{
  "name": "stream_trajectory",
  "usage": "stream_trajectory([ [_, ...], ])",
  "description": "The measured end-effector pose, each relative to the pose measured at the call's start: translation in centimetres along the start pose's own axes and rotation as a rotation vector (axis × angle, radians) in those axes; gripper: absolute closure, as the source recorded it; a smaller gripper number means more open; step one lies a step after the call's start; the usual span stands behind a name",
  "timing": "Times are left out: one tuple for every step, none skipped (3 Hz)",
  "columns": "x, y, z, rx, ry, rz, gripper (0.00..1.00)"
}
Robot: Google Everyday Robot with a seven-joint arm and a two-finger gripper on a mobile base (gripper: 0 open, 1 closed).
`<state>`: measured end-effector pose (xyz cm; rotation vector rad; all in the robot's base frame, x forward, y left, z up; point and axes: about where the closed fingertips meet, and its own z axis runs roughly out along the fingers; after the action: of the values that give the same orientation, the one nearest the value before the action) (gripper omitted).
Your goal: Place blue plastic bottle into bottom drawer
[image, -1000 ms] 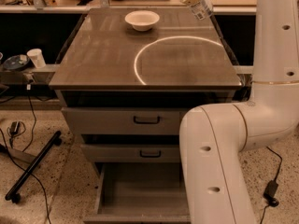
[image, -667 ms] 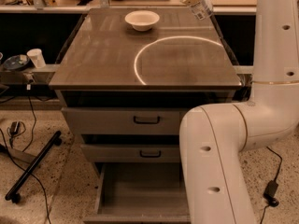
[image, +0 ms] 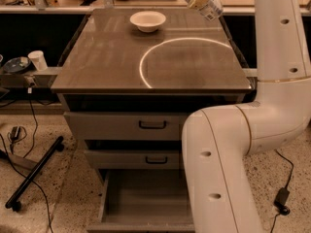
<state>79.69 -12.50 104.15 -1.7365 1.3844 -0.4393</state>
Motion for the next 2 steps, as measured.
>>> stream_trajectory([
  [0.1, 0.7, 0.2, -0.001, -0.051, 0.026, 1.0],
  [0.4, 1.3, -1.2, 0.009, -0.067, 0.048, 1.0],
])
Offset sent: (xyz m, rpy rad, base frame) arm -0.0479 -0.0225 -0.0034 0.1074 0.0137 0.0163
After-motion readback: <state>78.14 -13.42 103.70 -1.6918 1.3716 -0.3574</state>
